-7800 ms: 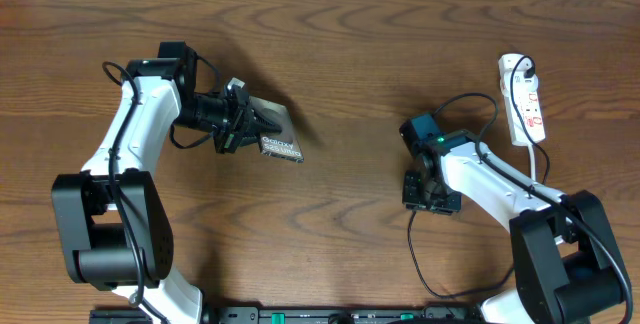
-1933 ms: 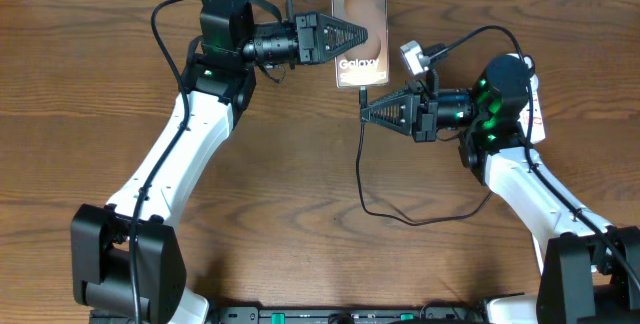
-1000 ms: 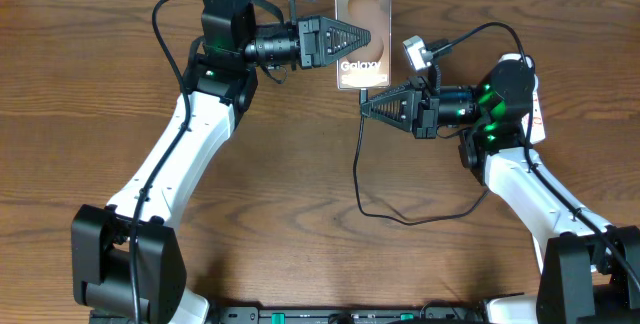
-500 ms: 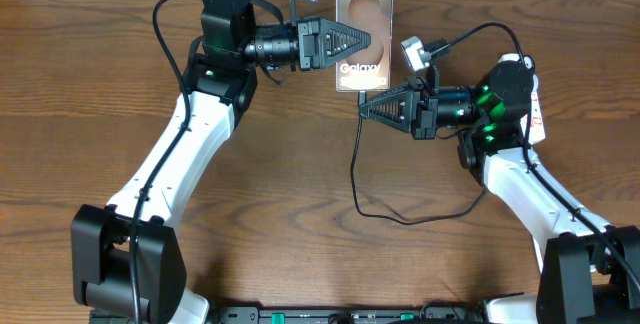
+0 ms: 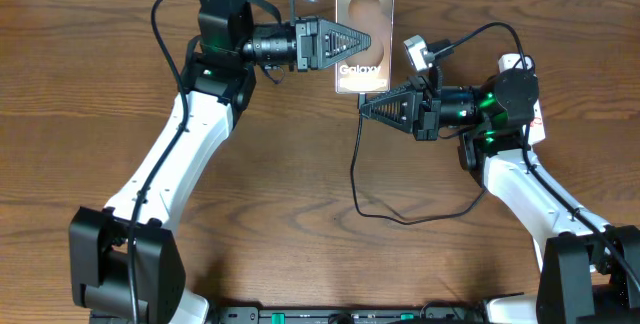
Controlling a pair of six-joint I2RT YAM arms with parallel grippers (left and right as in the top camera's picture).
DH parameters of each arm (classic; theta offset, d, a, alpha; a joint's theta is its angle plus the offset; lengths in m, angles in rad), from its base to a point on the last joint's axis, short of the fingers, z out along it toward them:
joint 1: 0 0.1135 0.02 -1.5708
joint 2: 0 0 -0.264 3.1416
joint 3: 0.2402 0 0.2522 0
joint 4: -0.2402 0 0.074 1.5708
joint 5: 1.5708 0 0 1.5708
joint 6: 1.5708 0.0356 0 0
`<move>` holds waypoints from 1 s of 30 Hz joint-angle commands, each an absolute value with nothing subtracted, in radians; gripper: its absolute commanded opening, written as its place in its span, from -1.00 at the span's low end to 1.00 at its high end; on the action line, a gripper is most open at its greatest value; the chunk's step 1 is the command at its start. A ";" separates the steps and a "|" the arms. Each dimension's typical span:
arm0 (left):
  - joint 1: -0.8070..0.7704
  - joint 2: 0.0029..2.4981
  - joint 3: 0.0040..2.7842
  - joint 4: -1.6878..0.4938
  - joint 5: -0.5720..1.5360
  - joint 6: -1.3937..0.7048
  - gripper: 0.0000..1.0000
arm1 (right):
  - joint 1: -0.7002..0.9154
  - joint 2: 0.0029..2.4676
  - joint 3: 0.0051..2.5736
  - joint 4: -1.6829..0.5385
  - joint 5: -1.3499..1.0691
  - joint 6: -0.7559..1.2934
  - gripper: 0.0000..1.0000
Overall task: Plug charger to phone and switch on socket
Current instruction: 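Push the USB-C connector up into the phone's bottom port with right gripper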
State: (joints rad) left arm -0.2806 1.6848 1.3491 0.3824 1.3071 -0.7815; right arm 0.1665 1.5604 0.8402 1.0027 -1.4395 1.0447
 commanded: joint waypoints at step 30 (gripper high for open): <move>-0.300 1.668 1.346 0.316 1.417 -0.752 -0.85 | 0.166 1.548 0.866 1.022 -1.319 1.065 -0.14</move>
